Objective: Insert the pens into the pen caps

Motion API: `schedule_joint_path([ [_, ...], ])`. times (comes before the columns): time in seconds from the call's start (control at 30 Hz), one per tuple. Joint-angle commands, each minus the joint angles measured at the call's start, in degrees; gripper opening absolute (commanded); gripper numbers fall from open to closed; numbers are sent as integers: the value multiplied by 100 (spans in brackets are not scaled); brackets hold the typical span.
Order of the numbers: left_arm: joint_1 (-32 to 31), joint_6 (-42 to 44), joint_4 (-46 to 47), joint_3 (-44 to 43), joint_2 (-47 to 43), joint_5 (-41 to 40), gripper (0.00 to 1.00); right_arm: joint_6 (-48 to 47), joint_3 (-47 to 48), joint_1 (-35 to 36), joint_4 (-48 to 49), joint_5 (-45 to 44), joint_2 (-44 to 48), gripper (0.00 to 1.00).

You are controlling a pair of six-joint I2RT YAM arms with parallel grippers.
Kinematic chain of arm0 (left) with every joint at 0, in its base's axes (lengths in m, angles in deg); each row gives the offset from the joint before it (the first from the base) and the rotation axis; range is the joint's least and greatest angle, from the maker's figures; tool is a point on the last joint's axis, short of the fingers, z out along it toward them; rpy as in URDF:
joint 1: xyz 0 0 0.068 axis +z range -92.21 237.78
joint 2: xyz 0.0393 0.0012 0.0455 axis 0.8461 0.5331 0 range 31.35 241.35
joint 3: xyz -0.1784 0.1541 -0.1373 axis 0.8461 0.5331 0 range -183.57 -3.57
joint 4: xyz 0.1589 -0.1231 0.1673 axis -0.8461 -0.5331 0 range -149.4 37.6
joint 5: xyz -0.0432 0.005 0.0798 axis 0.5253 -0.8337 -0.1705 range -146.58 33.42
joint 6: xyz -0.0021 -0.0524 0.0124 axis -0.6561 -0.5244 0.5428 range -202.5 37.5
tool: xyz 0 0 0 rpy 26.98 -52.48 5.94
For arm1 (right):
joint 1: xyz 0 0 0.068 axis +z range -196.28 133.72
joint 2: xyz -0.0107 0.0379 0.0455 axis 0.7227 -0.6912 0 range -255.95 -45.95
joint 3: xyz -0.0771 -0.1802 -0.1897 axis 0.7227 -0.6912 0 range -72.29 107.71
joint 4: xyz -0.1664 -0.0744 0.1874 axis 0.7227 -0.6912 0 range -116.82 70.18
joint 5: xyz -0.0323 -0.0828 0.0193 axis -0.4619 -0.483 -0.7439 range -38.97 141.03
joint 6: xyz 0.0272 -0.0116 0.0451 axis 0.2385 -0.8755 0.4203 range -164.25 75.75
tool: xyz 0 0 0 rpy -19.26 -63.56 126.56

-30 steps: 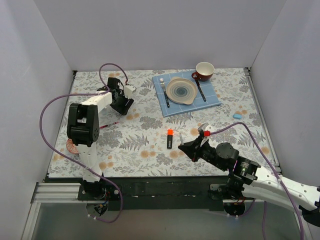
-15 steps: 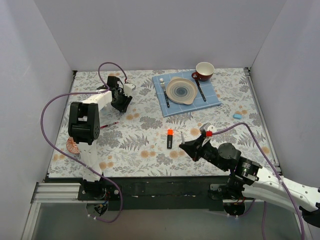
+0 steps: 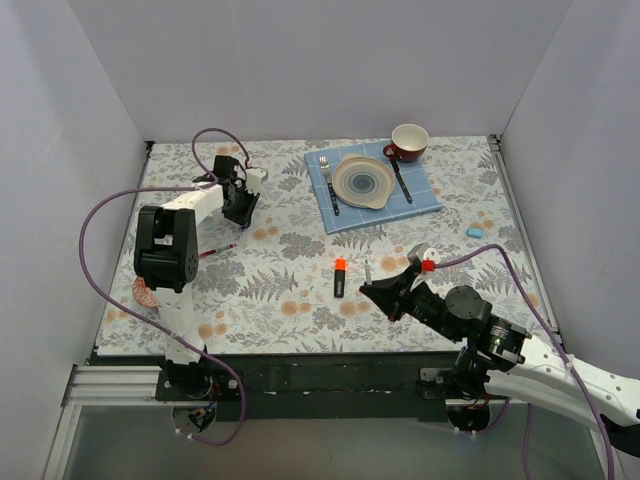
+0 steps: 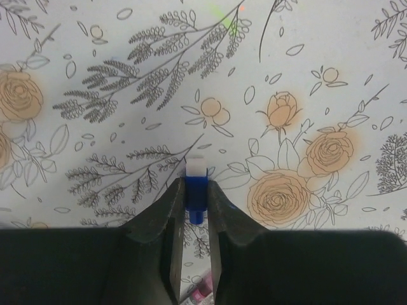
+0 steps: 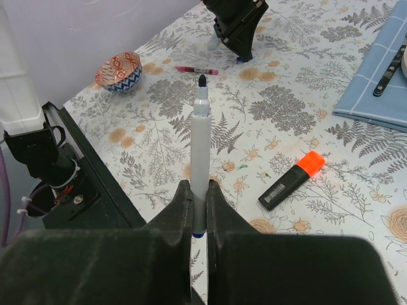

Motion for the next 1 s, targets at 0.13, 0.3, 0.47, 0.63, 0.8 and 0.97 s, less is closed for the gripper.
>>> schedule_joint_path([
  [0.13, -40, -1827, 445, 769, -1581, 1112, 0, 707, 238, -24, 95, 224, -570, 1],
  [0.3, -399, -4005, 2864, 2487, -3208, 2652, 0, 1251, 54, -25, 691, 822, -1246, 1],
  [0.47, -1653, -6389, 6142, 4178, -4826, 2267, 0, 1429, -87, -25, 1535, 840, -1704, 1],
  [0.63, -2710, -7814, 8634, 5697, -5391, 1379, 0, 1349, -306, -25, 2466, 936, -2012, 1],
  [0.8, -3186, -8449, 10324, 6272, -5189, 878, 0, 1489, -641, -25, 3460, 1077, -2004, 1],
  [0.97, -3336, -8615, 10675, 6518, -5066, 465, 0, 1498, -869, -33, 3759, 1095, -1933, 1],
])
